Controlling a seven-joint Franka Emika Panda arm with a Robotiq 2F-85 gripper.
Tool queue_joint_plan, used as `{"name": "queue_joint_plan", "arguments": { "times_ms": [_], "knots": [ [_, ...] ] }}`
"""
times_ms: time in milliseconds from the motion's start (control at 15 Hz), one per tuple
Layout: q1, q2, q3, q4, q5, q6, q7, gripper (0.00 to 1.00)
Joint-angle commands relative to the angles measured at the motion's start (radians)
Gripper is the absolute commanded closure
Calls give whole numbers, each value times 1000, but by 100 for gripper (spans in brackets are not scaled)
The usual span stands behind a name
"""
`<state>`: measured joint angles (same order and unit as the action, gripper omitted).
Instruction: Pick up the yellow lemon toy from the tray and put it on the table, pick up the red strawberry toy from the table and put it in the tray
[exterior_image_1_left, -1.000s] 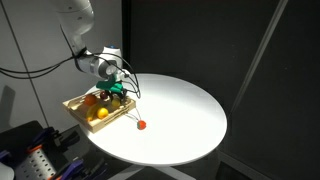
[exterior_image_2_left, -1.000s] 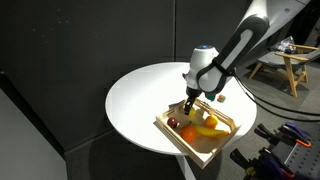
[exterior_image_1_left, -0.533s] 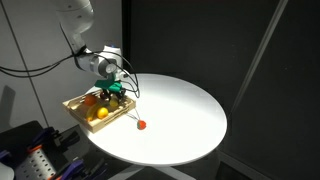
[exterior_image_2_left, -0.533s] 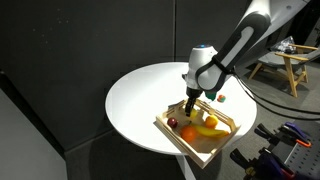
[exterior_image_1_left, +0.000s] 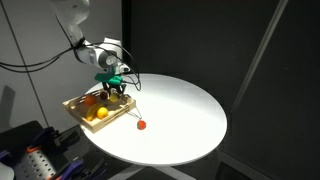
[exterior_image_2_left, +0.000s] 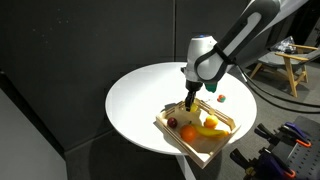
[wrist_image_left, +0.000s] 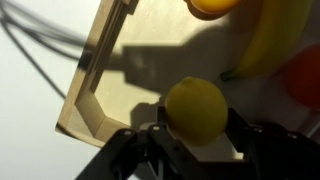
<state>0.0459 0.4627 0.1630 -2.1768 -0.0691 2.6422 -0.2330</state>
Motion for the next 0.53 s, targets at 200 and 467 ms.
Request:
{"name": "queue_joint_plan", "arguments": {
  "times_ms": [200, 467],
  "knots": [
    [1, -119, -19, -18, 8, -96, 15, 65],
    [2, -167, -55, -20, -2, -150, 47, 65]
  ]
}}
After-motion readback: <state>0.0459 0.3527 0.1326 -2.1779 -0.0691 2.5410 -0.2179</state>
